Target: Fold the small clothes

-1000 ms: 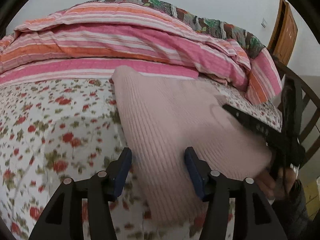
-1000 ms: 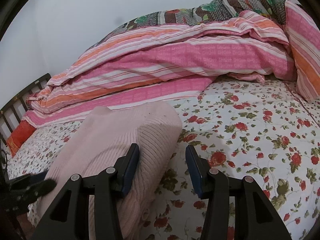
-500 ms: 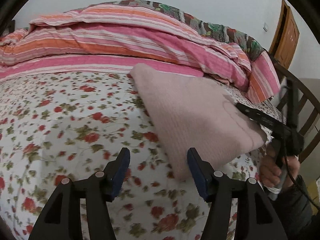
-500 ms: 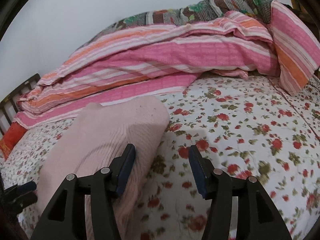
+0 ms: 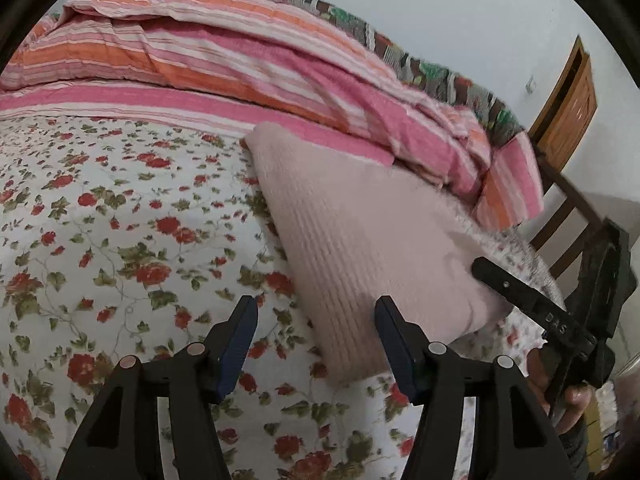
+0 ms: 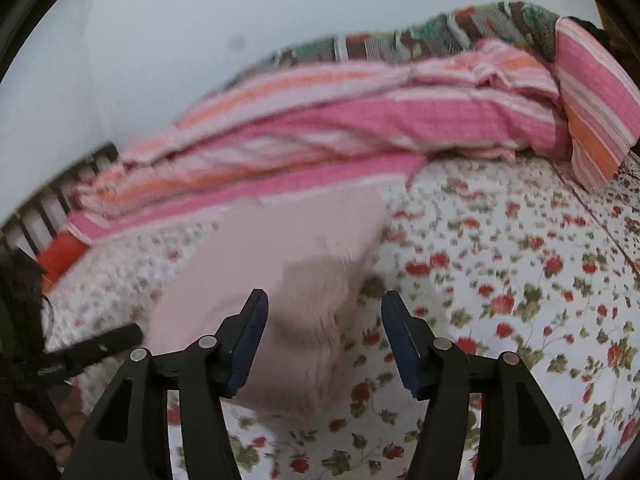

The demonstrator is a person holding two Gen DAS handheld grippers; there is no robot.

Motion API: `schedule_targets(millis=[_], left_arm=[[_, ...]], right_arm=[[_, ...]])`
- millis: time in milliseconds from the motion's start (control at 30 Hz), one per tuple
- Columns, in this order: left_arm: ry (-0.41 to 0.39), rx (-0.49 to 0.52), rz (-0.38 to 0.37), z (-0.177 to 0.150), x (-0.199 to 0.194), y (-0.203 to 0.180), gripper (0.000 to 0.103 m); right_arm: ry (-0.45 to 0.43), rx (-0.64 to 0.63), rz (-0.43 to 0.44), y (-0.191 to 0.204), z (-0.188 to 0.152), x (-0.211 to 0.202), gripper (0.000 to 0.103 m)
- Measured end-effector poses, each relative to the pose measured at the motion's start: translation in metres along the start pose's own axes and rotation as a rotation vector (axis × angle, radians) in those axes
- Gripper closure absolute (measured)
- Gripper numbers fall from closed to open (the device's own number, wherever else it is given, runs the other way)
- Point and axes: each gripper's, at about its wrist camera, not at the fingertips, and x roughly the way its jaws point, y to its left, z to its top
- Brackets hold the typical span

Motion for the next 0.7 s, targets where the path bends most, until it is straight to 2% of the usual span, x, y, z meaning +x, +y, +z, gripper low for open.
schedule_targets(millis=[33,100,167,233,300,400,467,700], left_arm=[[0.001,0.005,0.004,-0.002,0.001,0.000,0.044],[0.006,0.010,0.001,-0.003,0.001,-0.001,0.043],[0.006,0.017,-0.001,-0.001,-0.003,0.000,0.044],[0.004,0.020,-0.009,-0.002,-0.008,0.000,0.044],[0.008,0.028,-0.050,-0.007,-0.012,0.000,0.044],[0.016,0.042,-0.052,-0.017,-0.015,-0.001,0.043],[0.025,0.044,-0.052,-0.023,-0.015,-0.002,0.043],[0.007,0.140,0.038,-0.036,-0.017,-0.019,0.045]], right_arm=[[0.021,0.005,0.011,-0.001,-0.003,0.004,0.064],[0.033,0.019,0.037,-0.004,-0.006,0.006,0.070],[0.023,-0.002,0.061,-0.002,-0.006,0.001,0.089],[-0.053,-0.018,0.062,-0.002,-0.004,-0.016,0.097],[-0.112,0.023,0.075,-0.012,-0.004,-0.028,0.097],[-0.035,0.042,0.036,-0.018,-0.008,-0.012,0.097],[-0.017,0.032,0.024,-0.018,-0.013,-0.008,0.097],[-0.048,0.023,0.033,-0.012,-0.010,-0.025,0.094]])
